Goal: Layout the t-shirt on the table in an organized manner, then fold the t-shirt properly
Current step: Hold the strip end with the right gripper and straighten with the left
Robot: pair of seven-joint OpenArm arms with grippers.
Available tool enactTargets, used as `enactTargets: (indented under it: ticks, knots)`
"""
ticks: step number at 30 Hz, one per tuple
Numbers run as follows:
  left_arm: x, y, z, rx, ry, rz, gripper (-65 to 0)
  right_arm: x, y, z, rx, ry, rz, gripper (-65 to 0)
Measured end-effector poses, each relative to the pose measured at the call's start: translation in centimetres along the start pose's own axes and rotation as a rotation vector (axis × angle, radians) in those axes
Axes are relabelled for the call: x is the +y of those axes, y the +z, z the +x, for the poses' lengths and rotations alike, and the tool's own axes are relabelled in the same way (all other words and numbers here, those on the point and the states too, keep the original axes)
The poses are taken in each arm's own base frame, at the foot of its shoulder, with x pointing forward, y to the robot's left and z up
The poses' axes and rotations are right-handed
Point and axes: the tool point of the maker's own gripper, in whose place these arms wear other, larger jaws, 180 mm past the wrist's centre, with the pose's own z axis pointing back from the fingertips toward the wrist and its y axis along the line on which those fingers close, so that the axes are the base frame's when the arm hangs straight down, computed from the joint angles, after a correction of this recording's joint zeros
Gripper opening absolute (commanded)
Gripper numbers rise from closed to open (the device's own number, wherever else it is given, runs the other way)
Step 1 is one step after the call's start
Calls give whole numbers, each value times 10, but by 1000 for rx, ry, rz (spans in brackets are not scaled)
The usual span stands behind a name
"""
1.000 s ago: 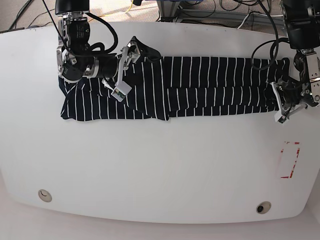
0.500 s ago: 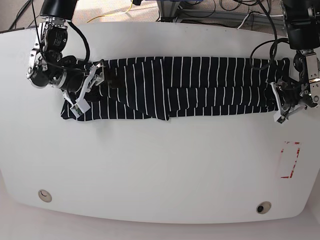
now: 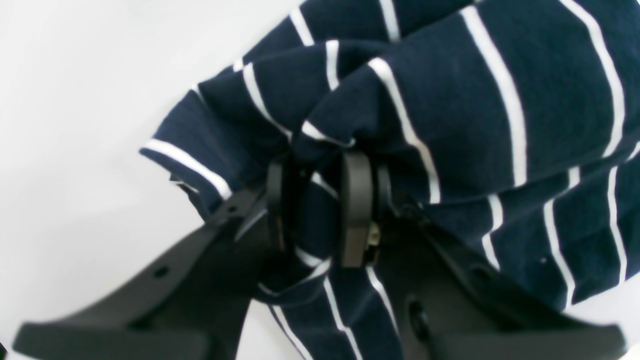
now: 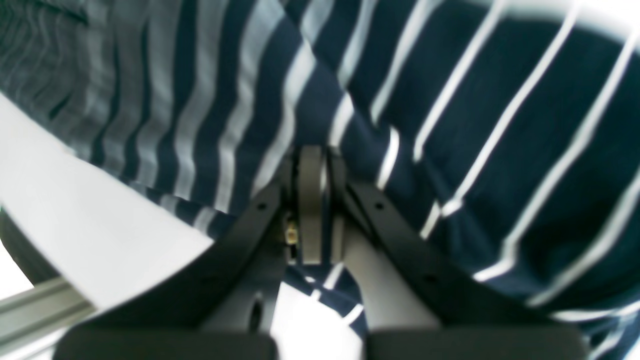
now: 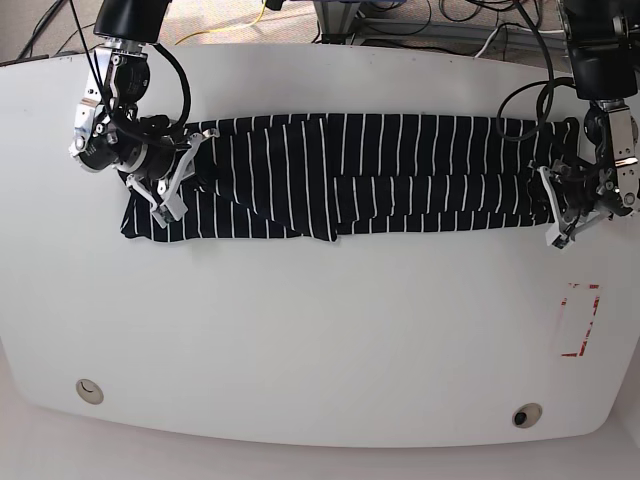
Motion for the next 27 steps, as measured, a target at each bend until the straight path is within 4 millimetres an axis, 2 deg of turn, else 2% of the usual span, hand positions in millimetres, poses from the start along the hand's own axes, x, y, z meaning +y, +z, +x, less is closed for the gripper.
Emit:
enactTargets:
  ticks: [6,11,16,18,21,24,27]
  knots:
    - [-6,6,3,30,-48,32,-458,-11,-24,-13,-57,-99,14,-636]
    - [-15,13,5,52,-73,23,-429,-16,-40,-7,-119,-139,45,-636]
    - [-26,24,13,17,-76,-11,-407,-19,-46,-5,-152,-158,45,-636]
    - [-23,32,19,-25,-46,-17,-388,-19,-46,-5,-161,-162,46,-636]
    - [-8,49,24,-78,21,0,-342,-19,-47,-5,-158,-160,48,-636]
    - [9,63,20,-103,83,21,-301,-19,-47,-5,-159,-161,48,-636]
    - [18,73,17,-147,141,17,-296,-19,-47,-5,-158,-161,48,-636]
